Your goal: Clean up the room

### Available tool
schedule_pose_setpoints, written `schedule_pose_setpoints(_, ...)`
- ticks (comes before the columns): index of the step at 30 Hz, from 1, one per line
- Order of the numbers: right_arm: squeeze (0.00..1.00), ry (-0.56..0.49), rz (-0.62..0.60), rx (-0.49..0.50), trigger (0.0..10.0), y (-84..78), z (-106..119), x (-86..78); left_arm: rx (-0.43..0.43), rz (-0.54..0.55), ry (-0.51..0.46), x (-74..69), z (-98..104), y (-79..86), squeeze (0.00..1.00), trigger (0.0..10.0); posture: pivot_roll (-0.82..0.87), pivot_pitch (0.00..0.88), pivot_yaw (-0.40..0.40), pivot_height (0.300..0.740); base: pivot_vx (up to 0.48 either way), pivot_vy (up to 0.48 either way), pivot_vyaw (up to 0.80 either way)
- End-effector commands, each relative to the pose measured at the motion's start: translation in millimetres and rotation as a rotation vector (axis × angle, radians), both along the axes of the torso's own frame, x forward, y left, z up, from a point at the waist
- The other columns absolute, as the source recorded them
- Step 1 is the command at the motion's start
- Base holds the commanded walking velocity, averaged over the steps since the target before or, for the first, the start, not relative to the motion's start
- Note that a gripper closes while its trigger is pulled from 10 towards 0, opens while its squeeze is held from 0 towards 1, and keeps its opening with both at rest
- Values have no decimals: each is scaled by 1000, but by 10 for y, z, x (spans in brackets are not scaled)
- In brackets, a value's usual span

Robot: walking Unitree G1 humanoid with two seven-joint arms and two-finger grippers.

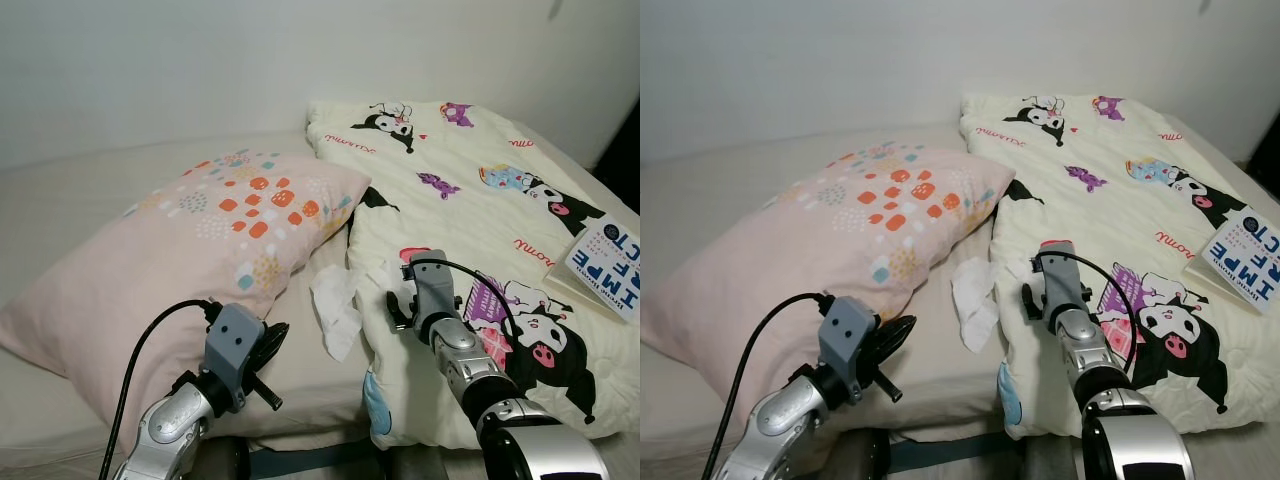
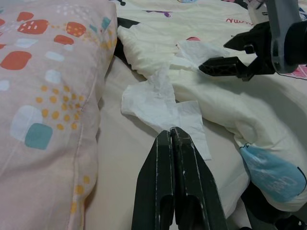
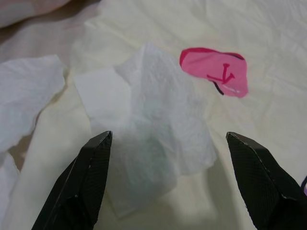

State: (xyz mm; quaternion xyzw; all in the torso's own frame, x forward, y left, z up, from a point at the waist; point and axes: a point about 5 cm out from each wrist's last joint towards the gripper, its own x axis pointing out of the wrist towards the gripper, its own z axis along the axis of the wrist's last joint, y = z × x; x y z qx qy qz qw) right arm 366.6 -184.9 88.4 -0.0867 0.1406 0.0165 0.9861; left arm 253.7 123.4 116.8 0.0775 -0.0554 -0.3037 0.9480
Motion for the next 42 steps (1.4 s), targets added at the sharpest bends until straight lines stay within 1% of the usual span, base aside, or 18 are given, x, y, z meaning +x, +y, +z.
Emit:
schedule_pose_setpoints(1, 0, 20, 0, 2, 6588, -18, -48, -26, 18, 5, 11, -17, -15, 17, 0, 10000, 110, 187, 5, 583, 0, 0, 0)
schedule_pose_setpoints(2, 0, 26, 8, 0, 314, -8, -58, -29, 26, 5, 12, -12, -17, 15, 0, 10000, 111, 187, 5, 583, 0, 0, 0)
schedule_pose_setpoints(3, 0, 26, 8, 0, 314, -8, -58, -29, 26, 5, 12, -12, -17, 15, 0, 10000, 111, 187, 5, 583, 0, 0, 0)
schedule_pose_setpoints(4, 0, 30, 13, -1, 0, 0, -66, -32, 31, 4, 11, -9, -19, 13, 0, 10000, 111, 185, 5, 583, 0, 0, 0)
schedule_pose_setpoints(21, 0, 38, 16, -27, 0, -16, -88, -44, 68, 8, 6, -7, -32, 11, 0, 10000, 115, 187, 6, 583, 0, 0, 0)
schedule_pose_setpoints(23, 0, 28, 20, -18, 0, 1, -63, -29, 68, 10, 4, 2, -26, 17, 0, 10000, 112, 184, 4, 583, 0, 0, 0)
schedule_pose_setpoints(25, 0, -9, 41, 12, 0, 62, -2, 4, 62, 34, 4, 18, -28, 46, 0, 10000, 106, 177, 3, 583, 0, 0, 0)
schedule_pose_setpoints(30, 0, -33, 52, 32, 0, 97, 35, 21, 53, 57, 5, 28, -32, 70, 0, 10000, 106, 177, 3, 583, 0, 0, 0)
schedule_pose_setpoints(32, 0, -133, 114, 114, 0, 287, 162, 50, -19, 226, 10, 101, -23, 226, 0, 10000, 81, 156, 11, 583, 0, 0, 0)
schedule_pose_setpoints(33, 0, -133, 114, 114, 0, 287, 162, 50, -19, 226, 10, 101, -23, 226, 0, 10000, 81, 156, 11, 583, 0, 0, 0)
schedule_pose_setpoints(34, 0, -175, 146, 141, 0, 379, 218, 51, -62, 301, 11, 131, -11, 294, 0, 10000, 71, 151, 8, 583, 0, 0, 0)
schedule_pose_setpoints(35, 0, -175, 146, 141, 0, 379, 218, 51, -62, 301, 11, 131, -11, 294, 0, 10000, 71, 151, 8, 583, 0, 0, 0)
schedule_pose_setpoints(36, 0, -214, 177, 158, 0, 463, 266, 41, -96, 355, 10, 150, 4, 335, 0, 10000, 69, 148, 7, 583, 0, 0, 0)
schedule_pose_setpoints(38, 0, -287, 206, 142, 0, 545, 329, 1, -114, 393, 16, 167, 7, 329, 0, 10000, 66, 136, -6, 583, 0, 0, 0)
schedule_pose_setpoints(39, 0, -285, 199, 126, 10000, 564, 305, -25, -120, 430, 22, 180, -13, 322, 0, 10000, 59, 124, -19, 583, 0, 0, 0)
schedule_pose_setpoints(40, 0, -285, 199, 126, 10000, 564, 305, -25, -120, 430, 22, 180, -13, 322, 0, 10000, 59, 124, -19, 583, 0, 0, 0)
schedule_pose_setpoints(42, 0, -259, 165, 132, 10000, 569, 230, -66, -98, 510, 21, 199, -63, 315, 0, 10000, 51, 116, -24, 583, 0, 0, 0)
